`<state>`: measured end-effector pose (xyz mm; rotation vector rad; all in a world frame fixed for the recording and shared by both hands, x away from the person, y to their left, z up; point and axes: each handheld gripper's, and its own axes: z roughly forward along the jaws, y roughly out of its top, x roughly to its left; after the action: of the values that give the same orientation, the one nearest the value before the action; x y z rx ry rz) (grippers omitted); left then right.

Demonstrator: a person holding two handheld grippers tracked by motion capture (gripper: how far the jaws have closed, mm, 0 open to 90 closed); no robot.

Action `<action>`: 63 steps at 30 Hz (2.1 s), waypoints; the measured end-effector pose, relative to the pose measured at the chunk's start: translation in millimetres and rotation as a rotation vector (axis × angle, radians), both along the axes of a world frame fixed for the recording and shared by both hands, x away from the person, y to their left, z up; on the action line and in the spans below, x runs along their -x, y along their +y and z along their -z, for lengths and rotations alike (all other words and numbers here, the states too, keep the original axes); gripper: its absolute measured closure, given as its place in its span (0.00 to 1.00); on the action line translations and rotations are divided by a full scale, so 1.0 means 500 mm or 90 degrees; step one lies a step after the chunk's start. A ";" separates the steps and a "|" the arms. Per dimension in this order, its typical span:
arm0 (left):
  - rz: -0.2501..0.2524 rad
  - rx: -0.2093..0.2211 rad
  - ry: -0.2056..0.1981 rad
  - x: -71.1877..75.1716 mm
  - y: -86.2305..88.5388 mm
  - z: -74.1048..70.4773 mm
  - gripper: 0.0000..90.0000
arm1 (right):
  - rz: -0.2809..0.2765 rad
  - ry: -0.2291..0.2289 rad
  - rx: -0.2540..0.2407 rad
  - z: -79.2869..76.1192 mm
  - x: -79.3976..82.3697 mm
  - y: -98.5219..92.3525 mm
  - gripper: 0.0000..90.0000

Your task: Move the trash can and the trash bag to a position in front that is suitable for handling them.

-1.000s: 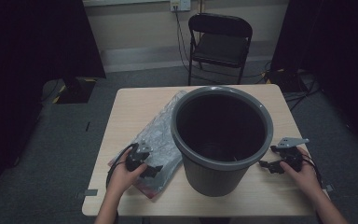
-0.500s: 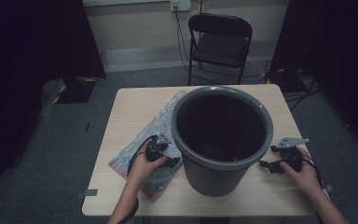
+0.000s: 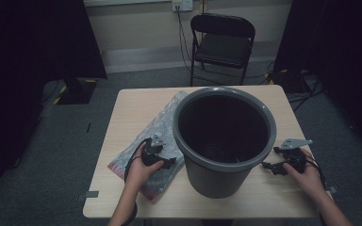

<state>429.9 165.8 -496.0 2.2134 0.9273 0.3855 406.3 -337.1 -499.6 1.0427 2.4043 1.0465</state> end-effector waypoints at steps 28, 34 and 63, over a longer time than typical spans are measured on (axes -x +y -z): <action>-0.043 -0.019 0.016 0.110 0.119 -0.008 0.17 | 0.000 0.000 0.000 0.000 0.000 0.000 0.13; 0.006 -0.083 0.014 0.063 0.081 -0.036 0.18 | 0.000 0.000 0.000 0.000 0.000 0.000 0.13; -0.115 -0.003 0.009 -0.043 0.098 -0.002 0.17 | 0.000 0.000 0.000 0.000 0.000 0.000 0.13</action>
<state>451.4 214.9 -495.0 2.1457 1.1400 0.4559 406.3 -337.0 -499.6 1.0433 2.4043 1.0467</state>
